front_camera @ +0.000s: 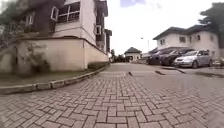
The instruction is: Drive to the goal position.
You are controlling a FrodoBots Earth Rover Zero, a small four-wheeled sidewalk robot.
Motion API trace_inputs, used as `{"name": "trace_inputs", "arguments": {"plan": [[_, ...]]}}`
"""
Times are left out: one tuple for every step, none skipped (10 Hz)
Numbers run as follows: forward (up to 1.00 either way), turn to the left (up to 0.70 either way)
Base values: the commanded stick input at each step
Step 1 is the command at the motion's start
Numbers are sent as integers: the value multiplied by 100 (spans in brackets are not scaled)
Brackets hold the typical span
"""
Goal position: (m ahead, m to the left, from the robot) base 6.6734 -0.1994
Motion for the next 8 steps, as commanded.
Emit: {"name": "trace_inputs", "arguments": {"plan": [[70,0],[70,0],[70,0],[70,0],[70,0],[70,0],[70,0],[70,0]]}}
